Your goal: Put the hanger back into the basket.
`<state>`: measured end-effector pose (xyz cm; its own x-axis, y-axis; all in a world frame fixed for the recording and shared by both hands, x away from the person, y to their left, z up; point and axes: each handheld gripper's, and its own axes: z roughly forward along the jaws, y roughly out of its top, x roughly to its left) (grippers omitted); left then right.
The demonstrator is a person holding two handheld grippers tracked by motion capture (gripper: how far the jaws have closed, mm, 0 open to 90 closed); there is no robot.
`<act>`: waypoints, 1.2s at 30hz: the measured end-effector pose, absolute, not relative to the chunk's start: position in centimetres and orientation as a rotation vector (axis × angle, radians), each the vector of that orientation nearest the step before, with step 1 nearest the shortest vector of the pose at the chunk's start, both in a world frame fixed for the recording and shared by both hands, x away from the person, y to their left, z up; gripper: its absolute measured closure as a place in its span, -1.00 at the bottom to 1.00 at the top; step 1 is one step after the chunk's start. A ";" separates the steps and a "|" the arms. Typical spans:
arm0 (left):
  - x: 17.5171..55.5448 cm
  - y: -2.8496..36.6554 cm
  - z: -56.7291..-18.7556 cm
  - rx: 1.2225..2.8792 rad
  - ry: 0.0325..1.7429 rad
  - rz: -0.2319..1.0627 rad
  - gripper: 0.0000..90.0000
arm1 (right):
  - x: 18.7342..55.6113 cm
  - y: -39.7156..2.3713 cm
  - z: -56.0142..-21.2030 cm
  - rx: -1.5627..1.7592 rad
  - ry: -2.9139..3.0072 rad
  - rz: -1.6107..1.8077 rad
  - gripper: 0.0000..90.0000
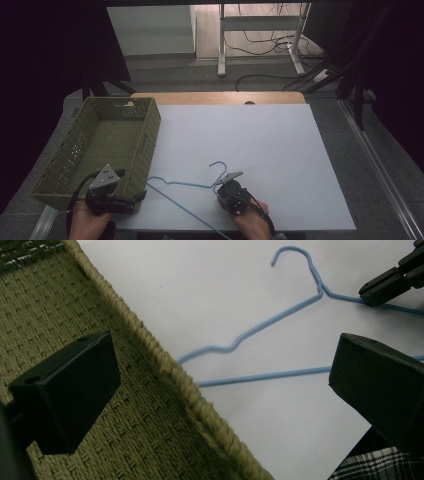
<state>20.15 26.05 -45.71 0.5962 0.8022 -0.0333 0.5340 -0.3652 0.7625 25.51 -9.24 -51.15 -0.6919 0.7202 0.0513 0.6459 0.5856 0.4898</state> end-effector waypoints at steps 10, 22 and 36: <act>19.9 25.3 -44.0 2.044 1.014 0.491 -0.97 | 25.7 -9.9 -50.0 1.197 2.622 0.833 0.93; 20.7 22.4 -42.3 2.080 0.909 0.365 -0.98 | 25.4 -10.3 -48.7 1.194 2.589 0.922 0.93; 24.0 15.9 -44.1 2.225 0.811 0.250 -0.81 | 25.2 -10.4 -48.1 1.186 2.580 0.953 0.93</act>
